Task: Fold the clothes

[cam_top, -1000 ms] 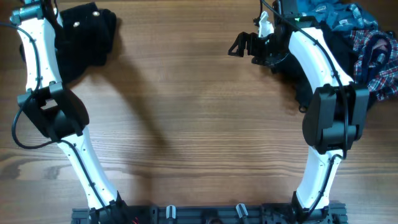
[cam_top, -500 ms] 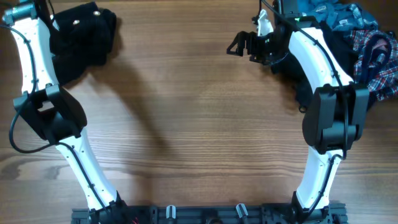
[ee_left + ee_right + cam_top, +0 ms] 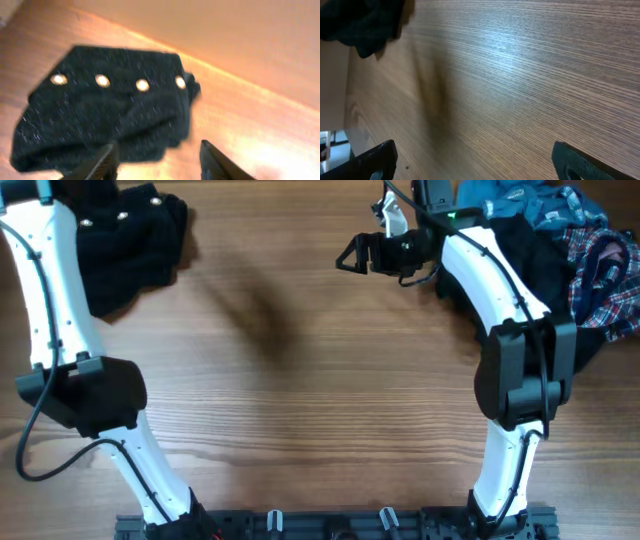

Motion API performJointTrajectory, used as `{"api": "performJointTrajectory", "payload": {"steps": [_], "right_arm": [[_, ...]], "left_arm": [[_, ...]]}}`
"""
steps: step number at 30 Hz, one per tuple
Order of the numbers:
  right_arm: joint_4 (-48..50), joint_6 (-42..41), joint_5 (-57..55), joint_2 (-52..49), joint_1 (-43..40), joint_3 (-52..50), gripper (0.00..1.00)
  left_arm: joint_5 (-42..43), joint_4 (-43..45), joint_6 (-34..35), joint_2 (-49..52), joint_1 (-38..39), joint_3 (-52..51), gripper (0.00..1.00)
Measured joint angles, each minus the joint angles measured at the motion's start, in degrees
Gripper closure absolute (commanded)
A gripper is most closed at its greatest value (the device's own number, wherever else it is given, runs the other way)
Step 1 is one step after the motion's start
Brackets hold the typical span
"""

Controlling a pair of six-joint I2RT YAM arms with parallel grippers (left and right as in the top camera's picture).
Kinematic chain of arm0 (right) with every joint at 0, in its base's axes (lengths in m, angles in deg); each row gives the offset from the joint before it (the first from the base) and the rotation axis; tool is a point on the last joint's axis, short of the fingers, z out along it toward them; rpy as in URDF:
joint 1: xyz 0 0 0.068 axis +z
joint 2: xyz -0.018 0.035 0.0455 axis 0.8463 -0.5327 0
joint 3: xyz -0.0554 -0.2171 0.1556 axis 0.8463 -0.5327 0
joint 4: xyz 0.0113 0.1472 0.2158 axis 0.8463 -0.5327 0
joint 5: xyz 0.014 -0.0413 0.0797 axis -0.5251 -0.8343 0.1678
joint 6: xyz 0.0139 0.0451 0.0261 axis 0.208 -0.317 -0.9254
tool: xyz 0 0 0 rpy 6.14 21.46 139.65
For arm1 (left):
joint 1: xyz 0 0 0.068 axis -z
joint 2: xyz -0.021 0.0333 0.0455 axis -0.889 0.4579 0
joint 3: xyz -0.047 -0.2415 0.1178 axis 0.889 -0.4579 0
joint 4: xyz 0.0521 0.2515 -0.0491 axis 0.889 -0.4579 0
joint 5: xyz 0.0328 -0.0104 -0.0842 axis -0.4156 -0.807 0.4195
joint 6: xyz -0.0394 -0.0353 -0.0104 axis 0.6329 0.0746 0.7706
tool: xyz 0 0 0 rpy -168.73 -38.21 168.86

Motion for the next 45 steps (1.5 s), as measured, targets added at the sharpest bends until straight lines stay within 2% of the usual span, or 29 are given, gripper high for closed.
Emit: {"api": "performJointTrajectory", "payload": {"steps": [6, 13, 18, 26, 34, 45], "right_arm": [[-2.16, 0.00, 0.26, 0.00, -0.15, 0.00, 0.00], [-3.41, -0.02, 0.28, 0.00, -0.15, 0.00, 0.00], [-4.00, 0.00, 0.26, 0.00, -0.15, 0.00, 0.00], [-3.85, 0.00, 0.26, 0.00, -0.13, 0.00, 0.00], [-3.91, 0.00, 0.26, 0.00, -0.15, 0.00, 0.00], [-4.02, 0.00, 0.26, 0.00, -0.15, 0.00, 0.00]], "left_arm": [[-0.02, 7.58, 0.02, 5.99, -3.30, 0.00, 0.41], [-1.29, 9.66, -0.74, 14.56, -4.46, -0.02, 0.42], [-2.08, 3.39, -1.29, 18.10, -4.48, -0.22, 0.43], [-2.14, -9.25, 0.26, 18.51, -6.80, -0.22, 0.46], [-1.55, -8.50, 1.07, 24.83, -10.29, 0.35, 0.46], [-0.13, -9.07, 1.51, 26.62, -10.36, 2.71, 0.50]]}}
